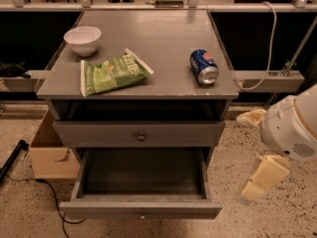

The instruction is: Close middle drawer

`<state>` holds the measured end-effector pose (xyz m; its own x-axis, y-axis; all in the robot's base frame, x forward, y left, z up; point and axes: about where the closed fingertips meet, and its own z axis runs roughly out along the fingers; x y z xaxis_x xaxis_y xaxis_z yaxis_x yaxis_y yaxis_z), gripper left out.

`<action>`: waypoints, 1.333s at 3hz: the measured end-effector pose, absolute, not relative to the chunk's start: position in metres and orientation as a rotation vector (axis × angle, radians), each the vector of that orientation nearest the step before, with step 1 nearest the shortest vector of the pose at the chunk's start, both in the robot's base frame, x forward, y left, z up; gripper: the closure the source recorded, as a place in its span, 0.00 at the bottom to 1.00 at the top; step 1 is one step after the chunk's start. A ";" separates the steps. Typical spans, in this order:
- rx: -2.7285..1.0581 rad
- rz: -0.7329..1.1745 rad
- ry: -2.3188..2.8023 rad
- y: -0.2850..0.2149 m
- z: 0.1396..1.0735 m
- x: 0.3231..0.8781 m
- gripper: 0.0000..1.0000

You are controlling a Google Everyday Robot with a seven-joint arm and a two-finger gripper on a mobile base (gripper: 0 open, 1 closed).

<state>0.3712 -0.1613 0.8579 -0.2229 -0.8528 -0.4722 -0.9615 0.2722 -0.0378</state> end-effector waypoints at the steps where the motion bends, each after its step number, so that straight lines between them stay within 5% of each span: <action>1: -1.575 0.291 2.089 -0.160 0.850 0.356 0.00; 3: -1.573 0.007 1.994 -0.158 0.850 0.336 0.00; 4: -1.557 0.012 1.994 -0.155 0.844 0.343 0.00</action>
Offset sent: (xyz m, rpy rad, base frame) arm -0.0446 0.0038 -0.0087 -0.0668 -0.3820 -0.0901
